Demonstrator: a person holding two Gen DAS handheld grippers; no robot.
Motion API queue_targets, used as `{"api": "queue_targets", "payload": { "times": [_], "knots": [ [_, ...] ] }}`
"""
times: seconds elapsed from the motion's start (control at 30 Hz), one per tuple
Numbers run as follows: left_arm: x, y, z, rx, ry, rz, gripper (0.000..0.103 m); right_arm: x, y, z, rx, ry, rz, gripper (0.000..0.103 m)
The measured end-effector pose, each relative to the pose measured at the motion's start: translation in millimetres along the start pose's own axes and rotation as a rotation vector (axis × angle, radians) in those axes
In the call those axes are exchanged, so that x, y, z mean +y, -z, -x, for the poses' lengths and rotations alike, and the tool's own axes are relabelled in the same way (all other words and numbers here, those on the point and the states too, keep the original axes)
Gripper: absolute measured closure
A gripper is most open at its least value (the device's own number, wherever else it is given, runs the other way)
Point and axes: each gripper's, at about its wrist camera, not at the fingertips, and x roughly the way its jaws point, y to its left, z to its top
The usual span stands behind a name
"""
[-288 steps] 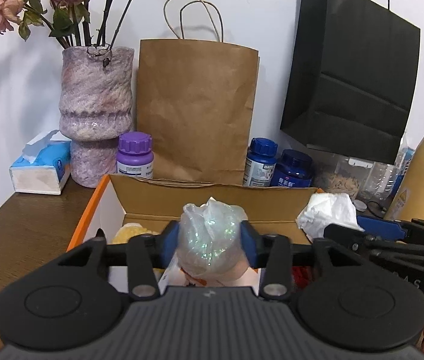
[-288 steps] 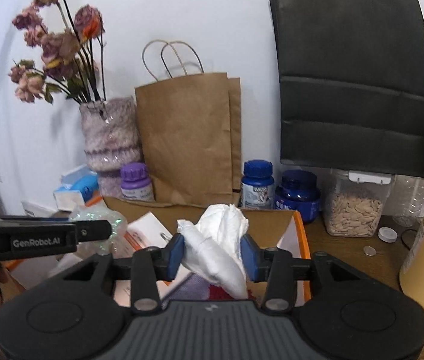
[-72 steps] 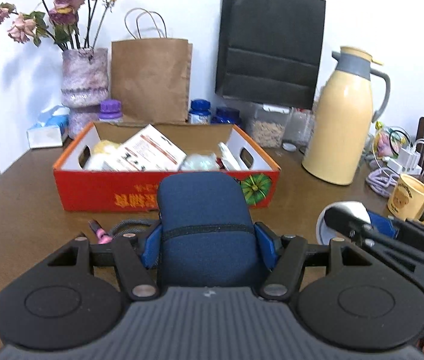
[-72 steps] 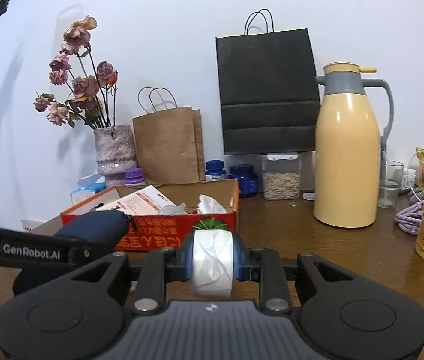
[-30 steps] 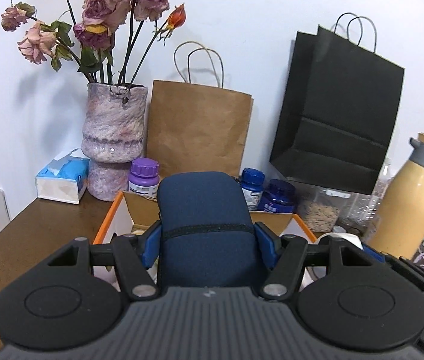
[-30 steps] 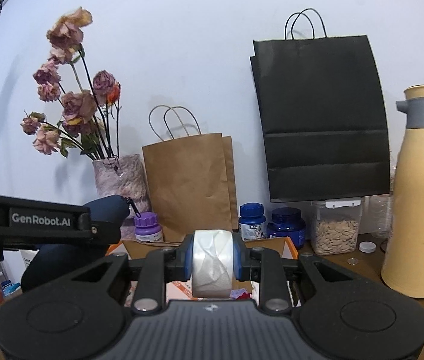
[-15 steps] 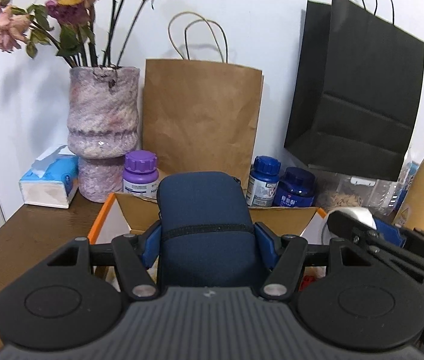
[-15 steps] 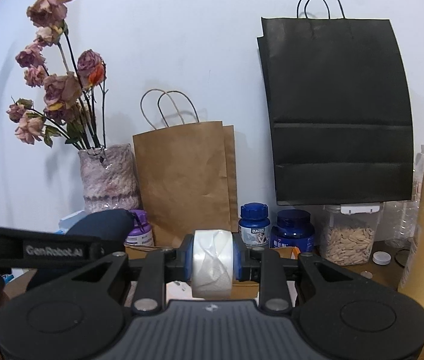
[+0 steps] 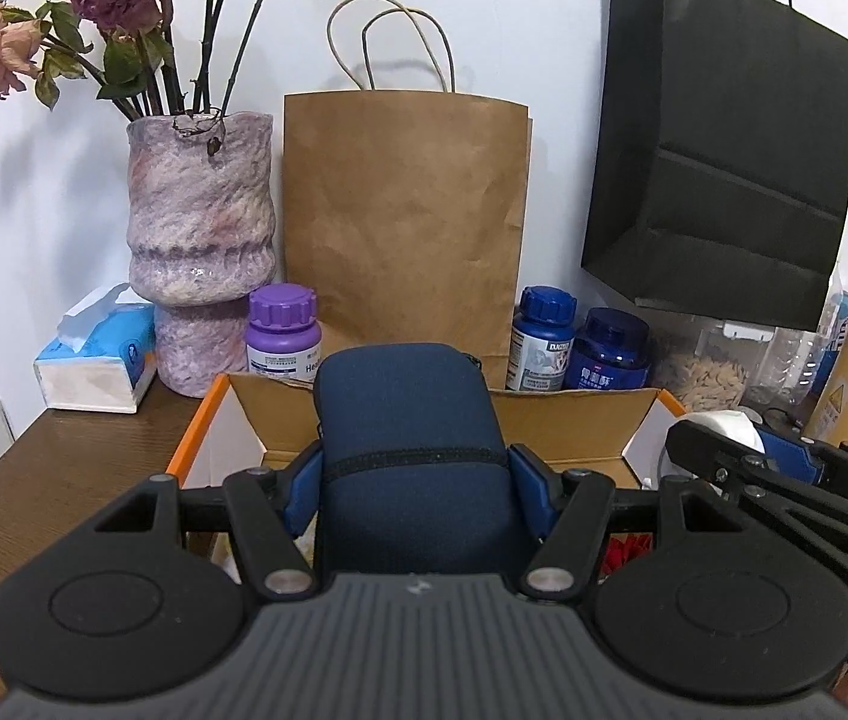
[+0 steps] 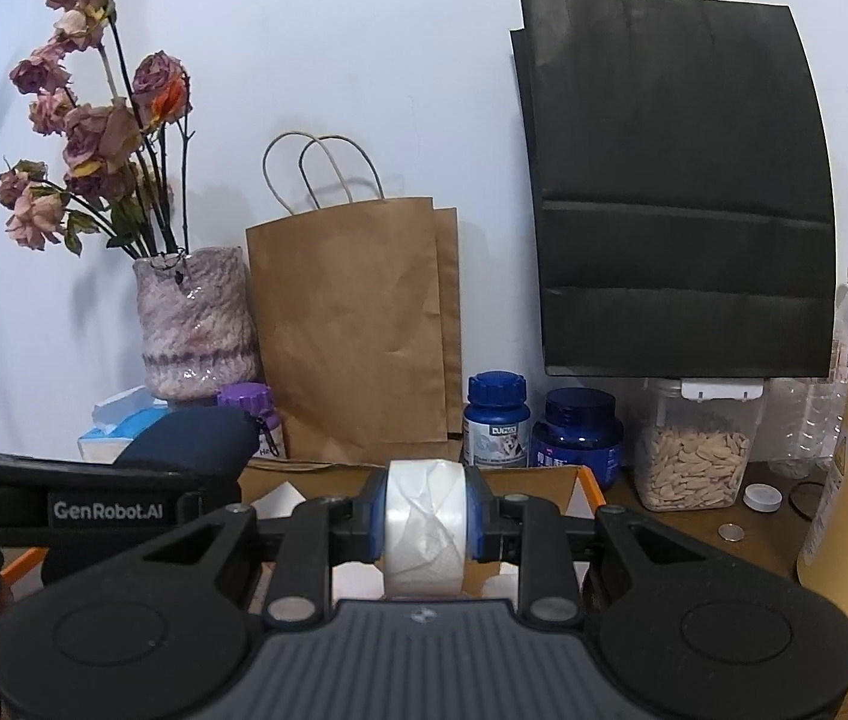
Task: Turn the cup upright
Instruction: 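Carry the navy pouch and tape roll over the red box with both grippers, then lower both grippers into the red box and open them, releasing pouch and tape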
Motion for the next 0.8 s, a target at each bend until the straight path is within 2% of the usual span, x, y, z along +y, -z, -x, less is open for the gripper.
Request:
{"api": "queue_targets", "payload": {
  "times": [0.1,0.13,0.17,0.2,0.27,0.33,0.8],
  "knots": [
    [1.0,-0.1,-1.6,0.011,-0.014,0.006,0.033,-1.5,-0.6,-1.4,0.014,0.004,-0.004,0.078],
    [1.8,-0.1,-1.0,0.004,-0.019,0.006,0.021,-2.6,-0.7,-1.6,0.019,0.008,-0.01,0.077],
    [2.9,-0.3,-0.4,-0.002,-0.028,0.007,0.013,-3.3,-0.8,-1.3,0.017,0.015,-0.013,0.071],
    [4.3,-0.4,0.1,-0.011,-0.042,0.013,0.0,-4.4,-1.3,-1.3,0.019,0.022,-0.017,0.065],
    [6.7,-0.9,-0.2,-0.023,-0.078,0.02,0.0,-7.8,-1.8,-0.2,0.018,0.032,-0.034,0.028],
    [11.4,-1.4,-2.3,-0.013,-0.081,0.035,0.0,-11.7,-2.1,1.3,0.005,0.041,-0.05,0.002],
    [19.4,-1.1,-3.1,-0.007,-0.104,0.064,0.0,-12.7,-3.5,3.5,-0.004,0.043,-0.052,0.0]
  ]
}}
